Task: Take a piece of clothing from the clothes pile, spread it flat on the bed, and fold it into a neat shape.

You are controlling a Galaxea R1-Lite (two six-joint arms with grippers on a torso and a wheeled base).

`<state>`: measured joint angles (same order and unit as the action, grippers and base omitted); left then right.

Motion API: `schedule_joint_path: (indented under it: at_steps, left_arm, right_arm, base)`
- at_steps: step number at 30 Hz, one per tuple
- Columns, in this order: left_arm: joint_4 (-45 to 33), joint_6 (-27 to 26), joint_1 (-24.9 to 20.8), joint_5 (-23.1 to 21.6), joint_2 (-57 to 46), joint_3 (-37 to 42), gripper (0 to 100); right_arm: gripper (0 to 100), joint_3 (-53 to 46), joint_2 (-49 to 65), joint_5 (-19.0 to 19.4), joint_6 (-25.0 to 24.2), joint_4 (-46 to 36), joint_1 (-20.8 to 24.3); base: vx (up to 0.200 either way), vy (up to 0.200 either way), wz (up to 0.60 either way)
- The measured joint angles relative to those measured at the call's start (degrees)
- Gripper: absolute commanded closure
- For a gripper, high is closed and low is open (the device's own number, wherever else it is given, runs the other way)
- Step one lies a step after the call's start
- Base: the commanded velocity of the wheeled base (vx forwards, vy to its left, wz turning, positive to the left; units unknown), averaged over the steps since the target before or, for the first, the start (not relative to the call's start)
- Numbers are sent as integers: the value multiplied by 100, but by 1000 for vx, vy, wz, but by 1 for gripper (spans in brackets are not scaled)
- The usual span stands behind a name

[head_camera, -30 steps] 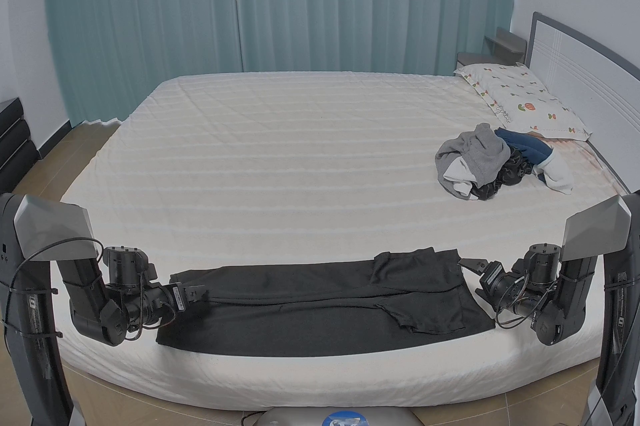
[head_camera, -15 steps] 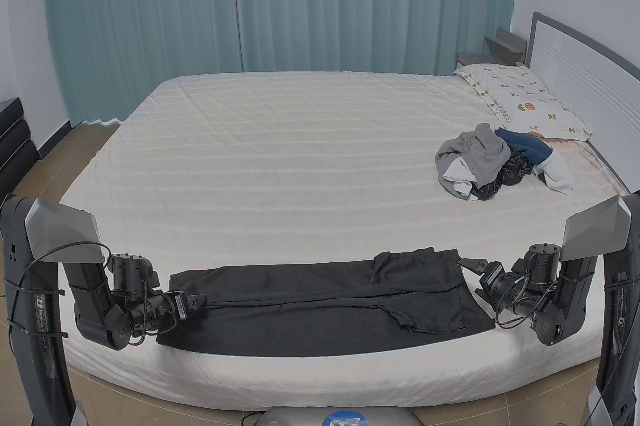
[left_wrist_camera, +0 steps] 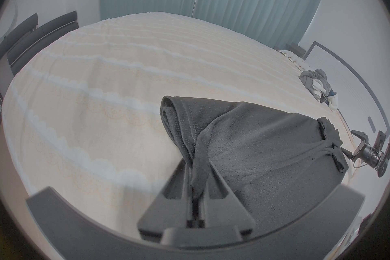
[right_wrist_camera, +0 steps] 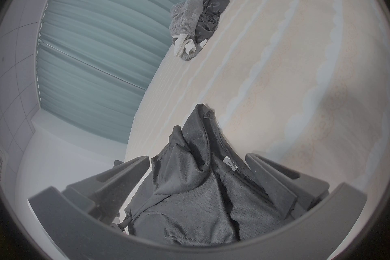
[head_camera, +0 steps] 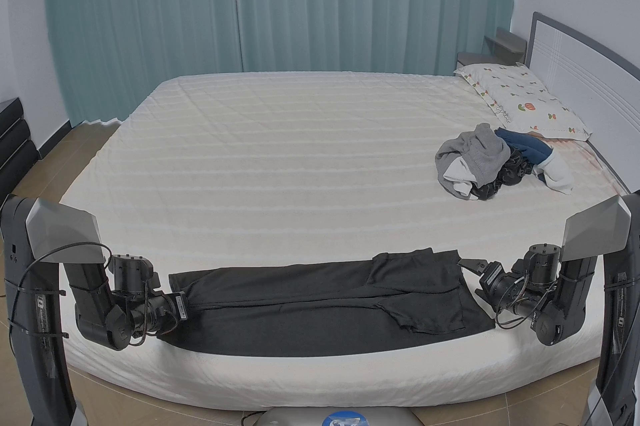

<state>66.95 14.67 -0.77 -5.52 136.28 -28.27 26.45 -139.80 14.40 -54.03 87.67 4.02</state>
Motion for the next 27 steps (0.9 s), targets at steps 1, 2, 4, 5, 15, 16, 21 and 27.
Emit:
schedule_joint_path:
  at_steps: [1,2,4,5,15,16,21,27]
  left_arm:
    - [0,9,4,-6,-4,0,100]
    - [-2,13,11,-6,-12,5,100]
    - [-2,16,28,-9,-33,5,100]
    - [-4,16,37,-6,-44,7,100]
    - [-33,17,308,-66,-271,10,100]
    - [-48,17,352,-88,-306,10,100]
    - [-96,28,562,-296,-505,10,100]
    - [-349,28,847,-356,-742,-65,100]
  right_arm:
    - [0,0,0,0,-2,2,0]
    - [0,0,0,0,-2,0,-1]
    - [0,2,0,0,-2,2,-4]
    - [0,2,0,0,-2,5,-4]
    - [0,33,162,10,-178,27,-163]
    - [0,33,212,13,-238,27,-221]
    - [0,69,400,130,-375,23,-573]
    - [0,163,411,254,-397,-11,-761]
  base:
    - [0,0,0]
    - [0,0,0]
    - [0,0,0]
    - [0,0,0]
    - [0,0,0]
    - [0,0,0]
    - [0,0,0]
    - [0,0,0]
